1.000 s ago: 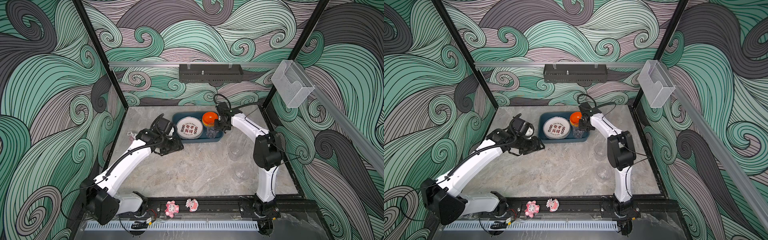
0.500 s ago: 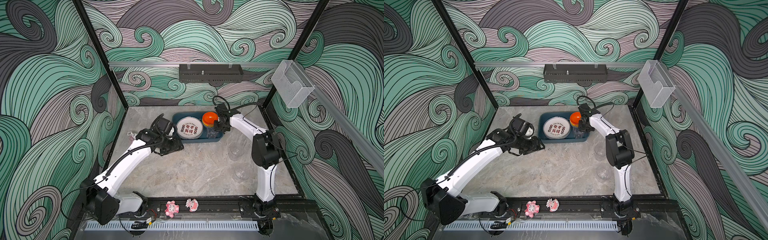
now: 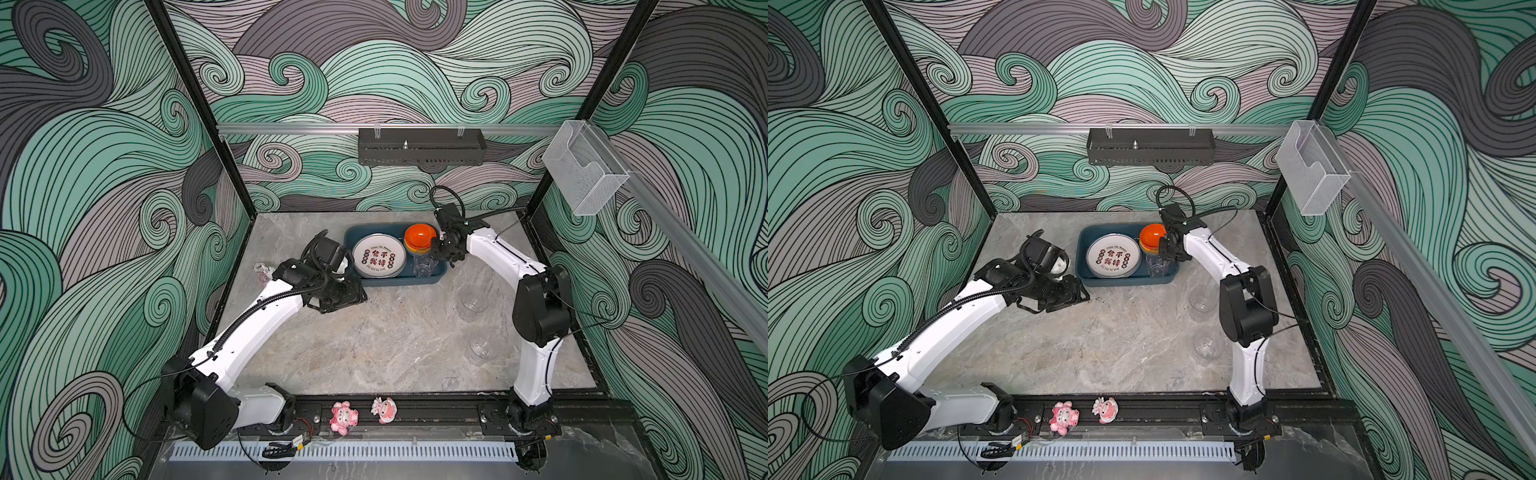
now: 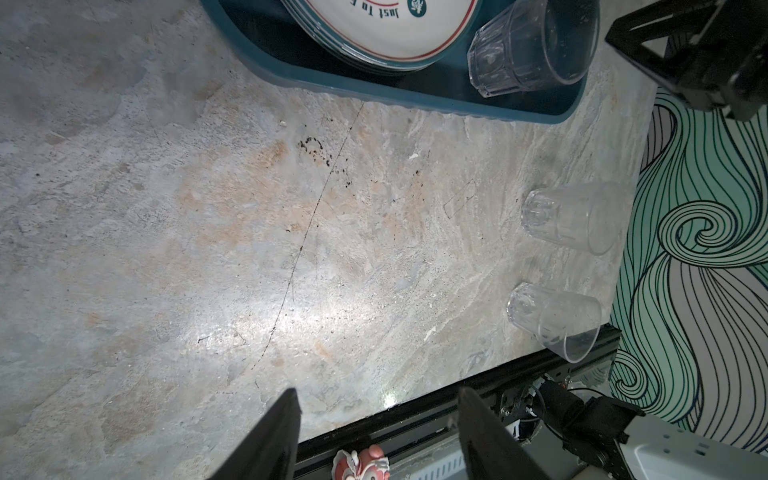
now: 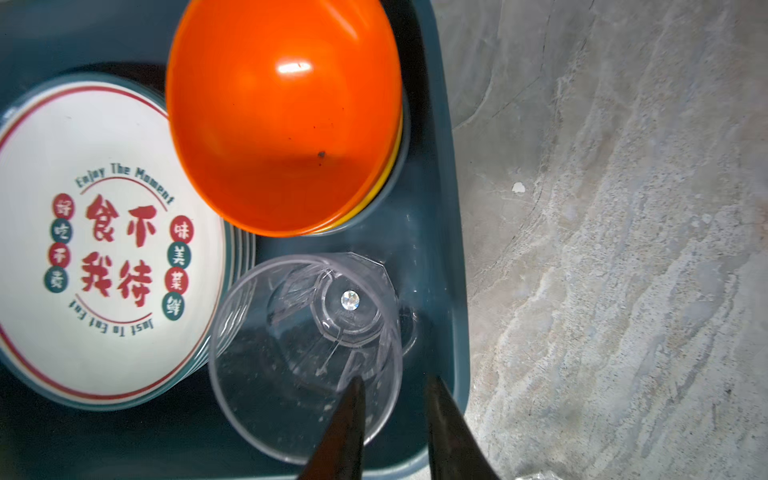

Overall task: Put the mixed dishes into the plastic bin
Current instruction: 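Lower the clear cup into the bin beside the plates and open the right gripper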

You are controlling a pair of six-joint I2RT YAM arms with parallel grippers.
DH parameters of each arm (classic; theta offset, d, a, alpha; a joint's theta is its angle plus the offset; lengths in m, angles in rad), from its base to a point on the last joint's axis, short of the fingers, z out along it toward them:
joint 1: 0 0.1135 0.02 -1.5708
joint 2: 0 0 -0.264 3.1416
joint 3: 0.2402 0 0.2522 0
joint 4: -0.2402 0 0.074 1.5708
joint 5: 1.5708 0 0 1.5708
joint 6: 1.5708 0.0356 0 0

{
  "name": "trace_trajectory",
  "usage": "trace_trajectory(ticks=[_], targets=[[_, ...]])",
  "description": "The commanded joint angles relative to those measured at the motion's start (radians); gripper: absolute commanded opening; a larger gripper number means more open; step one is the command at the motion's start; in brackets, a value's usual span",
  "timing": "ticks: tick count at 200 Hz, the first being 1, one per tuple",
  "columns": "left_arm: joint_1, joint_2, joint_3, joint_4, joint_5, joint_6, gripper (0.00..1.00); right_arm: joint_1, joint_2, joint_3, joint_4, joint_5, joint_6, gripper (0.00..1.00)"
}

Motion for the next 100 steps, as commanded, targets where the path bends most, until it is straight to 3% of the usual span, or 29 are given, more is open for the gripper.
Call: trace_trajectory(ticks=[1,100], targets=[[0.006,0.012,-0.001,0.007,0.020,-0.004,0.63,0.002,-0.064,-0.031,-0.009,0.026,-0.004,0.28],[0.005,0.070,-0.051,0.091,0.140,-0.001,0.61,0.001,-0.340,-0.257,-0.028,0.024,0.015,0.36]])
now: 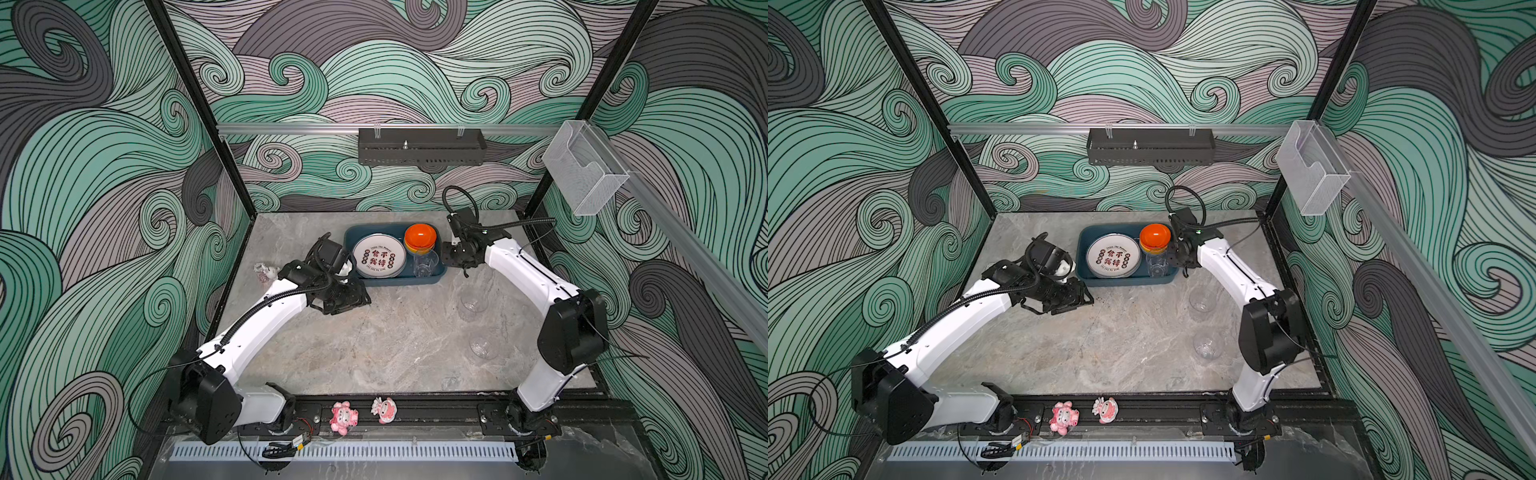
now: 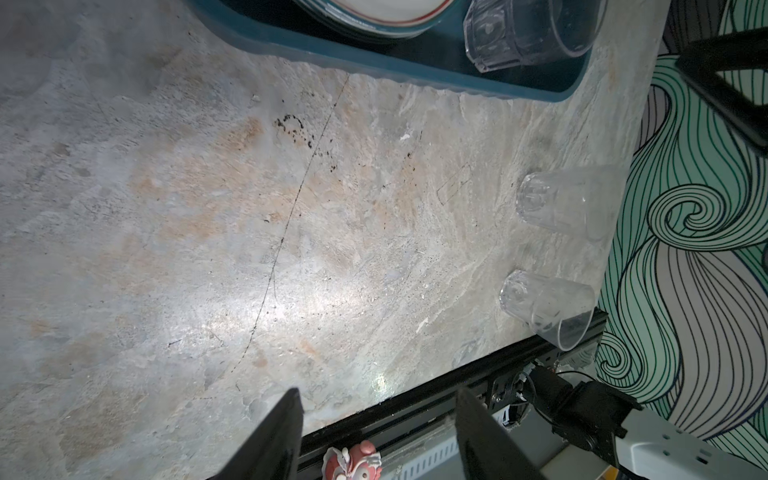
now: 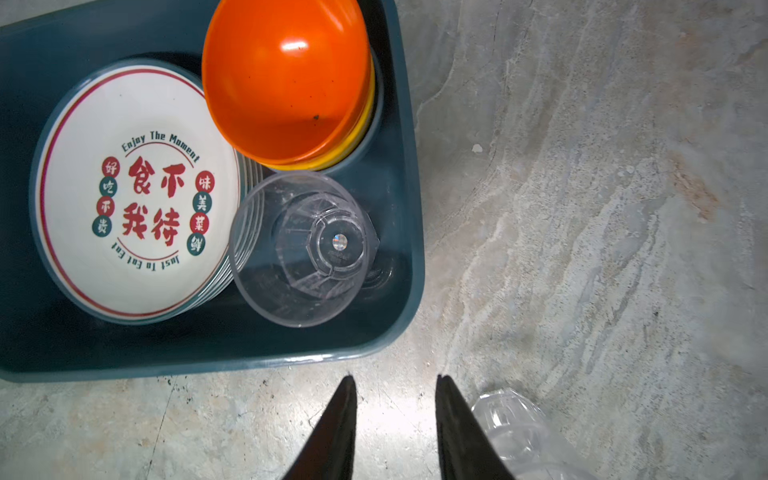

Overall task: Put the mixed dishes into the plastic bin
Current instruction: 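Lower the clear cup into the bin beside the plates and open the right gripper, then move the right gripper to the next clear cup on the table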

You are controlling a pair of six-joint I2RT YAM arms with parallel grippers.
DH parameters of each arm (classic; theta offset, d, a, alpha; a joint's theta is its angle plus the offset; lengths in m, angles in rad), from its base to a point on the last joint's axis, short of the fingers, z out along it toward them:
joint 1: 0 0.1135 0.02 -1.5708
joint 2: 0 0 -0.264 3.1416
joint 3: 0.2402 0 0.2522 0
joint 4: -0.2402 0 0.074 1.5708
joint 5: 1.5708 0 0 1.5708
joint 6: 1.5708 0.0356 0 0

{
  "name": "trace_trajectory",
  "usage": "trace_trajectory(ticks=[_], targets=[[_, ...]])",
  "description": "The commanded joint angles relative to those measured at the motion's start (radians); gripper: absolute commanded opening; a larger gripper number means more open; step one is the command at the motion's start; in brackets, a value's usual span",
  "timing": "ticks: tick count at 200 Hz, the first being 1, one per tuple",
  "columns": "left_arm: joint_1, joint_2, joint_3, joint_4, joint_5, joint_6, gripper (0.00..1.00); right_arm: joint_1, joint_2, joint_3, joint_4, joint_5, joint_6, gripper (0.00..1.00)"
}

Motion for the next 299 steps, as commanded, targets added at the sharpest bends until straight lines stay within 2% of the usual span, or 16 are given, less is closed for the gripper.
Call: trace_trajectory(ticks=[1,47,98,199,299], targets=[[0.005,0.033,-0.008,0.037,0.065,0.000,0.61,0.001,-0.090,-0.056,-0.020,0.016,0.011,0.36],[-0.013,0.085,0.004,0.084,0.119,0.010,0.59,-0.017,-0.226,-0.198,-0.027,0.028,0.039,0.42],[-0.067,0.177,0.066,0.093,0.130,0.027,0.59,-0.095,-0.330,-0.325,-0.028,-0.038,0.076,0.49],[-0.209,0.309,0.190,0.073,0.104,0.069,0.58,-0.241,-0.425,-0.494,-0.009,-0.101,0.170,0.50],[-0.265,0.357,0.235,0.029,0.083,0.117,0.57,-0.282,-0.386,-0.562,0.057,-0.155,0.191,0.46]])
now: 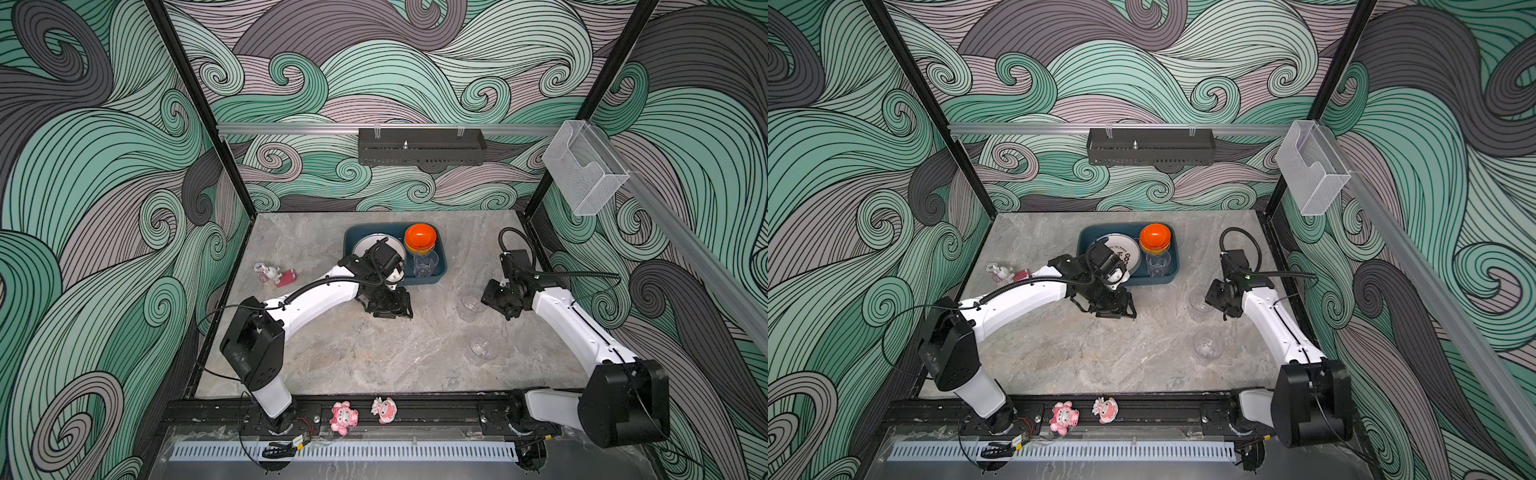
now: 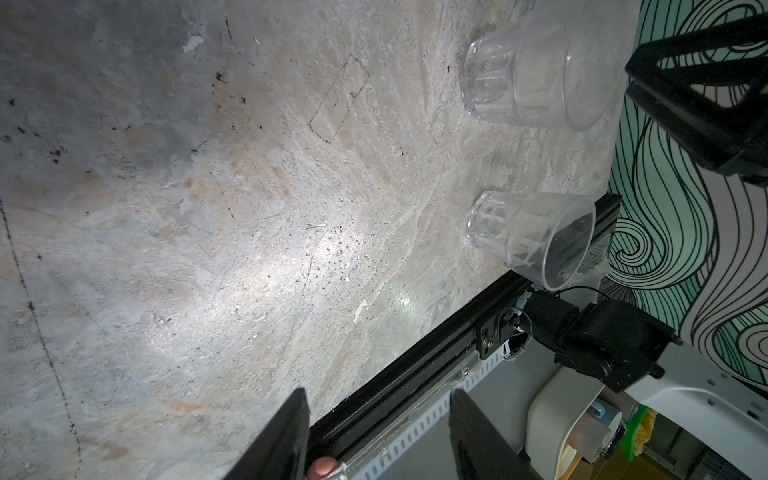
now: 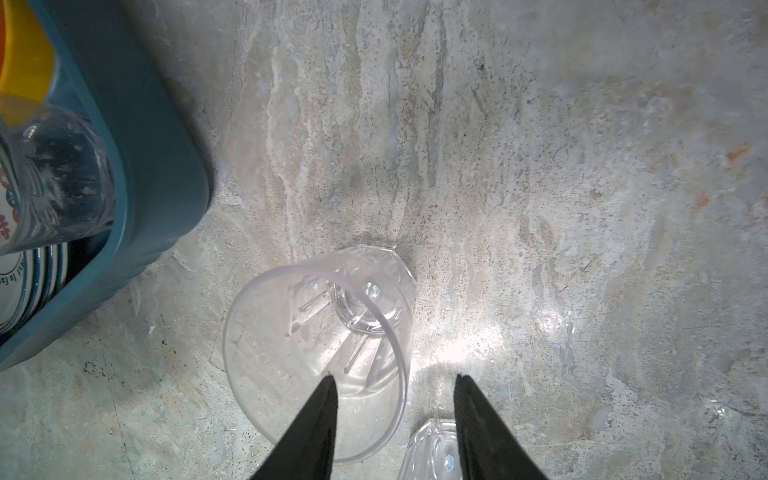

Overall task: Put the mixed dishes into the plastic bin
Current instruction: 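Move the right gripper to the next clear cup on the table, then lower the right gripper around the clear cup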

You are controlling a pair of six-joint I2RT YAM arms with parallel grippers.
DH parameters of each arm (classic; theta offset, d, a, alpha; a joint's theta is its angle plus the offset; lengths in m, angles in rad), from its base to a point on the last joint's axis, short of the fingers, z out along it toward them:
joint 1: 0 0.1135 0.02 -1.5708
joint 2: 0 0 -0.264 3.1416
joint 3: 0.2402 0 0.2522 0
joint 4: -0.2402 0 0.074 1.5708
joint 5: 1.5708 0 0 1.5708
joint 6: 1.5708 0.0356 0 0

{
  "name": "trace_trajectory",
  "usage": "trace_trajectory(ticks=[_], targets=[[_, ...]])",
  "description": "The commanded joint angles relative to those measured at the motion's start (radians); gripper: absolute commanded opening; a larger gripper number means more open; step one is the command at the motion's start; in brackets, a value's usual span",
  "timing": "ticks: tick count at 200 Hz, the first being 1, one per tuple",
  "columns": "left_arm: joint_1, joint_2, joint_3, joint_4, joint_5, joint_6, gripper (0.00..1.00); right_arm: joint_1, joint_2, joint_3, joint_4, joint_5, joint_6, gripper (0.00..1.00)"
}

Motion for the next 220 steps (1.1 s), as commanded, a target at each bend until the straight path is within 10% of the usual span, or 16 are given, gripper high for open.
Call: trace_trajectory(ticks=[1,220], targets=[[-0.008,0.019,0.037,-0.037,-0.019,0.027,0.57,-0.005,0.015,-0.017,0.029,-0.022,0.011,0.46],[-0.010,0.013,-0.009,-0.029,-0.021,0.009,0.55,-0.006,0.068,-0.068,0.079,-0.035,0.003,0.24]])
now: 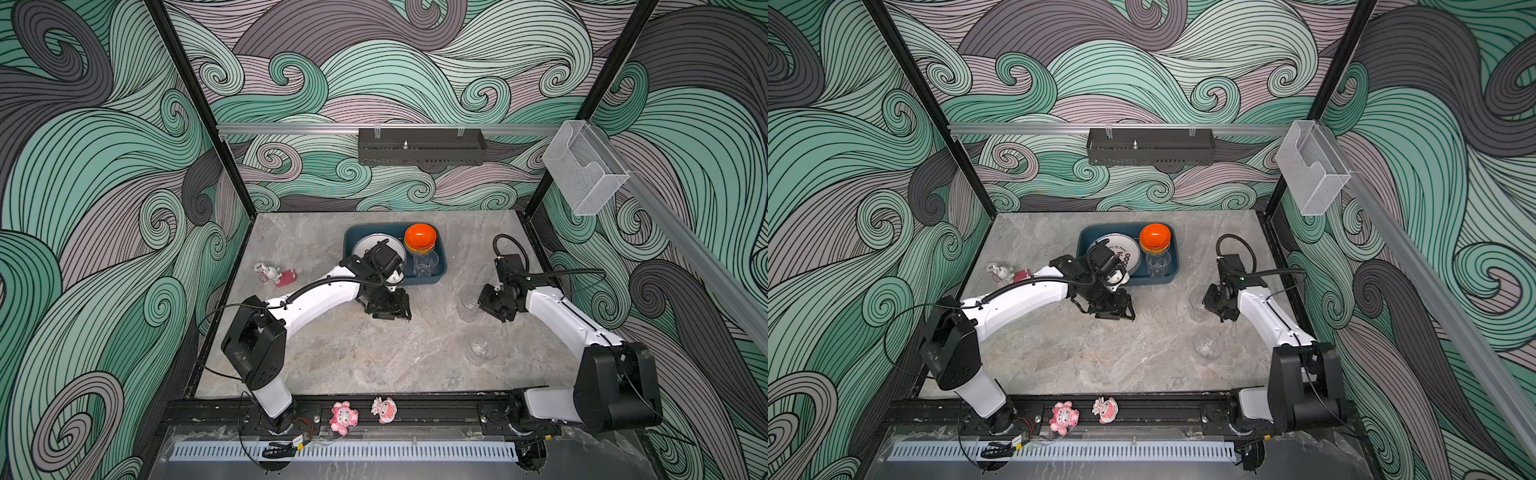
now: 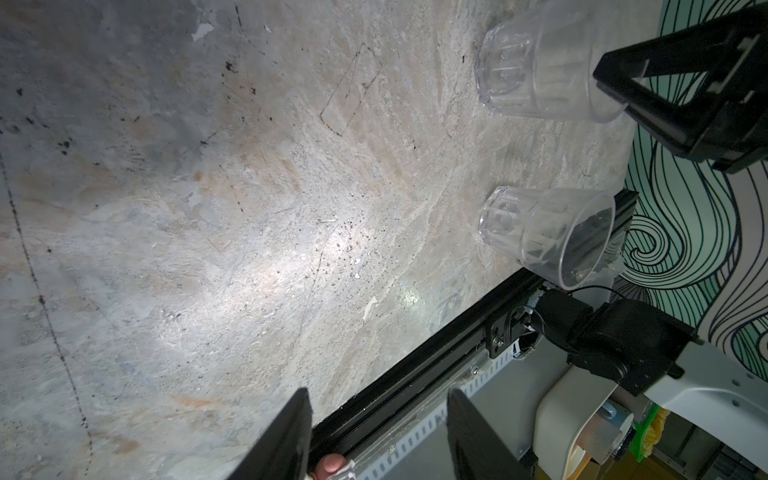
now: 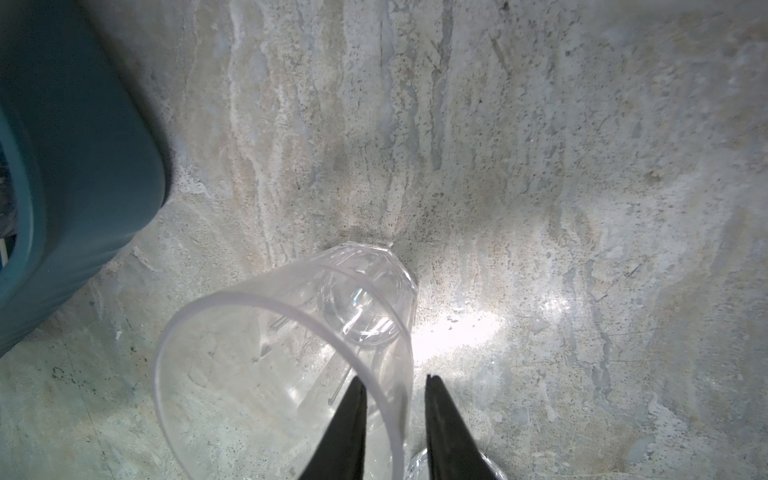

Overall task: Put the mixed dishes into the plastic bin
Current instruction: 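Lower the right gripper around the clear cup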

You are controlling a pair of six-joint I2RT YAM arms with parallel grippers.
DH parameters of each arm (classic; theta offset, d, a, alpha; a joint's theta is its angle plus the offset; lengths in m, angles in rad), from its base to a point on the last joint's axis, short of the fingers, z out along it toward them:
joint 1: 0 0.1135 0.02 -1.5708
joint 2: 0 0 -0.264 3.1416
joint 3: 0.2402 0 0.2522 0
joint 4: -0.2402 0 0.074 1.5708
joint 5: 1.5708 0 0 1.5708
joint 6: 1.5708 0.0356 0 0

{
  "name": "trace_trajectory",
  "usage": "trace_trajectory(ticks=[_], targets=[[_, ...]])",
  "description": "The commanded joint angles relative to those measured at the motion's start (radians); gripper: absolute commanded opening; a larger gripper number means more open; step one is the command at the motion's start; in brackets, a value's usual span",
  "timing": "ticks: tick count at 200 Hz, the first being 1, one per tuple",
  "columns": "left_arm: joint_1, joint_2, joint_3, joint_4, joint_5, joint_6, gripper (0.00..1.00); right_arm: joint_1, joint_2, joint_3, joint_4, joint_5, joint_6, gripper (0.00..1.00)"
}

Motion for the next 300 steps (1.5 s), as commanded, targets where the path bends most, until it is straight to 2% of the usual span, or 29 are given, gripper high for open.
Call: trace_trajectory(ticks=[1,50,87,186,219,300], targets=[[-0.008,0.006,-0.006,-0.017,-0.011,0.001,0.55,-0.005,0.004,-0.008,0.002,-0.002,0.000,0.24],[-0.008,0.000,-0.010,-0.012,-0.012,0.003,0.55,-0.005,-0.008,-0.004,0.004,0.007,-0.014,0.11],[-0.008,-0.016,-0.018,-0.013,-0.024,0.003,0.55,-0.005,-0.022,0.013,-0.007,0.009,-0.027,0.05],[0.017,-0.085,-0.045,-0.013,-0.092,-0.001,0.56,-0.004,-0.066,0.144,-0.103,0.003,-0.063,0.03],[0.043,-0.120,-0.062,-0.018,-0.135,-0.021,0.61,-0.001,-0.043,0.215,-0.133,-0.013,-0.072,0.02],[0.126,-0.206,-0.108,-0.014,-0.149,-0.036,0.62,0.050,0.053,0.391,-0.182,-0.030,-0.076,0.02]])
